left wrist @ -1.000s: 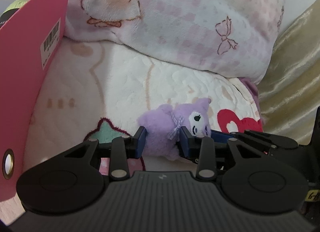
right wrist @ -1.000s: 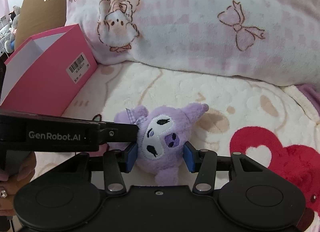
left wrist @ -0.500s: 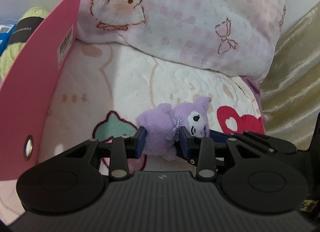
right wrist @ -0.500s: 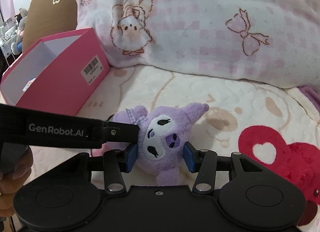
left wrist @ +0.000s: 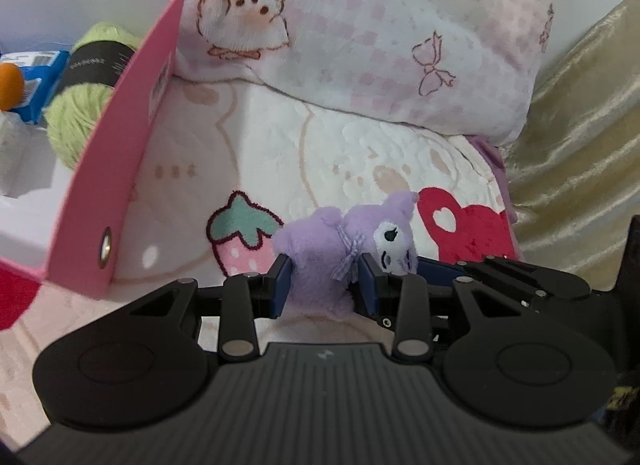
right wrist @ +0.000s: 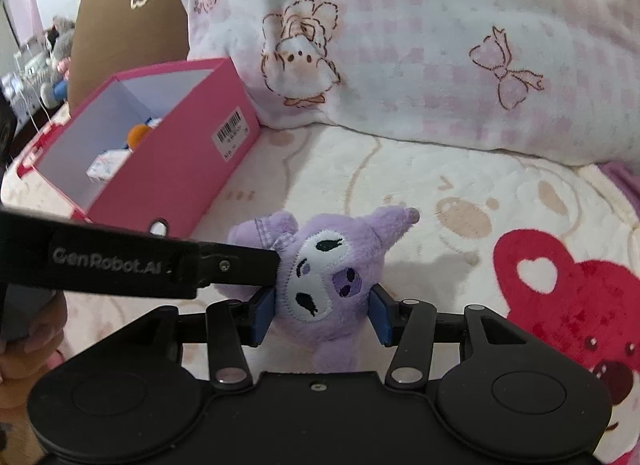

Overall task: Organize objects
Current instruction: 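Lift the purple plush toy with the right gripper toward the pink box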

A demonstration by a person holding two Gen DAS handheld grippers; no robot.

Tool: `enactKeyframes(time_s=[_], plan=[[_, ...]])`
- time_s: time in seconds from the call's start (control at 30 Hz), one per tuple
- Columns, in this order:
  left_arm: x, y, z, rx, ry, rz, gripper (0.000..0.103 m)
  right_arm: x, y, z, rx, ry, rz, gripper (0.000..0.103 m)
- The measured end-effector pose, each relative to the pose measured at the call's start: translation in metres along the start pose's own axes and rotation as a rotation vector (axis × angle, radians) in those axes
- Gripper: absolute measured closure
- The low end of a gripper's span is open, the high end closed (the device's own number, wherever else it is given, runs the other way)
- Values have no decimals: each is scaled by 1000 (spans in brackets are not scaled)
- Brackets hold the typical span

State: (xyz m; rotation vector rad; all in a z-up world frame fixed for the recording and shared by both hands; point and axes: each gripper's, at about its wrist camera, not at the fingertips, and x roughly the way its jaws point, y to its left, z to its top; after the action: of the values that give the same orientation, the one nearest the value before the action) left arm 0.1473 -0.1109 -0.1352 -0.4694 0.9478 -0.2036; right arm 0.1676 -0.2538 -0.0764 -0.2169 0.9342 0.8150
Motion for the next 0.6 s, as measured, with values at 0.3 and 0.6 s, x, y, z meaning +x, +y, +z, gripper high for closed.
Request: enactKeyframes(time_s=[0.3,0.6], plan=[[-26,-14,-6,41,39,46,69,-19,20,-9,-4,8,19,47],[-57,-26,-14,83,54,26,69,-49,28,-17,61,10,41,46]])
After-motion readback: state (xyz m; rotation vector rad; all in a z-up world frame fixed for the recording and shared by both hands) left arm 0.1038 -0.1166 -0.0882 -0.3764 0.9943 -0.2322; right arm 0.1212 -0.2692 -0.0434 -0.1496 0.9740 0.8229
